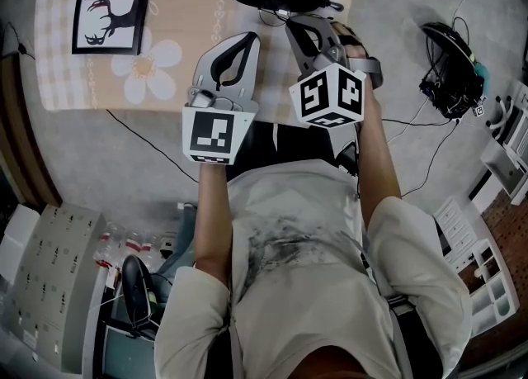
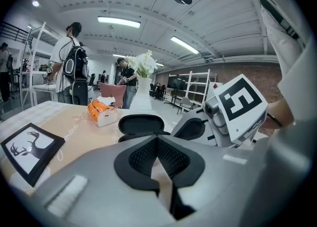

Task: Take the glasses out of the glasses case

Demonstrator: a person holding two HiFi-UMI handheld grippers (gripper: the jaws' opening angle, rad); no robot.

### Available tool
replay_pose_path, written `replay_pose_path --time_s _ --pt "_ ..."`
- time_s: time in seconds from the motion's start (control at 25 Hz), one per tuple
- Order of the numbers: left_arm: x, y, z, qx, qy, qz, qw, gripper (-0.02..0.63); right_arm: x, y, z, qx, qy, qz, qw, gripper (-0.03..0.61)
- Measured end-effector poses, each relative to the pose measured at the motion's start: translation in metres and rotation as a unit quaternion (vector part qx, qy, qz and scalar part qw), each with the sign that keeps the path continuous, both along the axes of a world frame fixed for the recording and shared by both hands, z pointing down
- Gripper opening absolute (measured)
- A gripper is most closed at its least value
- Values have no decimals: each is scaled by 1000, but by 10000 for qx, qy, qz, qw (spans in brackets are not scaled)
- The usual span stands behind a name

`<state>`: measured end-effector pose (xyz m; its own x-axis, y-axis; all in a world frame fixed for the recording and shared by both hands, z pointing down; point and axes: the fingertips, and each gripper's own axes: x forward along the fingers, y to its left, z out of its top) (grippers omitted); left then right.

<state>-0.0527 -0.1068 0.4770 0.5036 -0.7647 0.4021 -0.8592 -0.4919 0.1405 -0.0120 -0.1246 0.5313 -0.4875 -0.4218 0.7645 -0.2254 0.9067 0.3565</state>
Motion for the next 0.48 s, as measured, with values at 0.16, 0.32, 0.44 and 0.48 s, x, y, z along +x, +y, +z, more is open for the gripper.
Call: replay_pose_path --time_s 0.16,0.32,0.44,0.48 --pt "3 5 1 -5 0 59 10000 8 2 9 1 -19 -36 15 10000 18" --pt "7 10 3 -23 -2 116 9999 8 5 18 4 -45 -32 9 10000 18" --pt "11 13 4 -32 6 157 9999 8 8 25 6 -77 -36 14 10000 18" --pt "13 13 5 -34 9 174 9998 8 8 27 7 -87 -39 20 10000 18"
